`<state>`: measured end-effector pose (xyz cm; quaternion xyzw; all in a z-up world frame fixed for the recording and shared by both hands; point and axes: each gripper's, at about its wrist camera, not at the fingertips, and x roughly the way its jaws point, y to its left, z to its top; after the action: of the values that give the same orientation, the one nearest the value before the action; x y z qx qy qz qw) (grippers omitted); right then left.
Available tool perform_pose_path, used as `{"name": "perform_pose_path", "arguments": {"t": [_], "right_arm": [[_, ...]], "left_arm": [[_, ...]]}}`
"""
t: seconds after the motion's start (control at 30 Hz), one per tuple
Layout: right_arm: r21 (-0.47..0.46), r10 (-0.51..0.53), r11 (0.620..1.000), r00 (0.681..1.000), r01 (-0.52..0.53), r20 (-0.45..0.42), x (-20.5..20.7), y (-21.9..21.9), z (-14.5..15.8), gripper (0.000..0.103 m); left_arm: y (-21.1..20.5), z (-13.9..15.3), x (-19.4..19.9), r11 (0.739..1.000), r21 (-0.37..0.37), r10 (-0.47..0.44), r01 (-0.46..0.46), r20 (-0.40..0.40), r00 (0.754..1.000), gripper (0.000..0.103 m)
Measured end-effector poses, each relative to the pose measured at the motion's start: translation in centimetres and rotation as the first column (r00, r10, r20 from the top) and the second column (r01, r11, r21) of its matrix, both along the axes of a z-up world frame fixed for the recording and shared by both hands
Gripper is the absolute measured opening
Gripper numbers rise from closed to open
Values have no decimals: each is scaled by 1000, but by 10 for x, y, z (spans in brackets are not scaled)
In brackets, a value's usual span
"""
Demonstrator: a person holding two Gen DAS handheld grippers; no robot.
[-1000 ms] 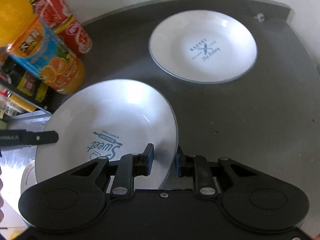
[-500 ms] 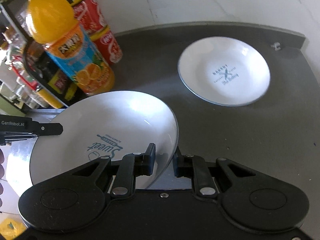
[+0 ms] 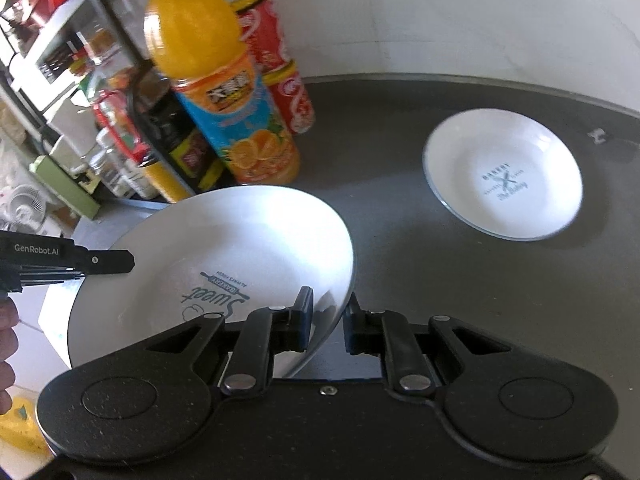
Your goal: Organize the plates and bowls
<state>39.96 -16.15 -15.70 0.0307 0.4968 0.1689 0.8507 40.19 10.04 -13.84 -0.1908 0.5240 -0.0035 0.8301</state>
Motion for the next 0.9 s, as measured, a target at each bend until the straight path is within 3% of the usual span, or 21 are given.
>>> {"name": "perform_pose_path", "arguments": {"t": [0.43,0.9], "right_arm": [[18,136,991,991,-136,4,-25,37,-2,15],[-7,193,981,981,-193,-23,-52,64,-17,15]], "left_arm": [[34,9,-63,990,-6,143,-143,10,990,7],[61,2,-105,975,8,221,-221,-25,975,7]]}}
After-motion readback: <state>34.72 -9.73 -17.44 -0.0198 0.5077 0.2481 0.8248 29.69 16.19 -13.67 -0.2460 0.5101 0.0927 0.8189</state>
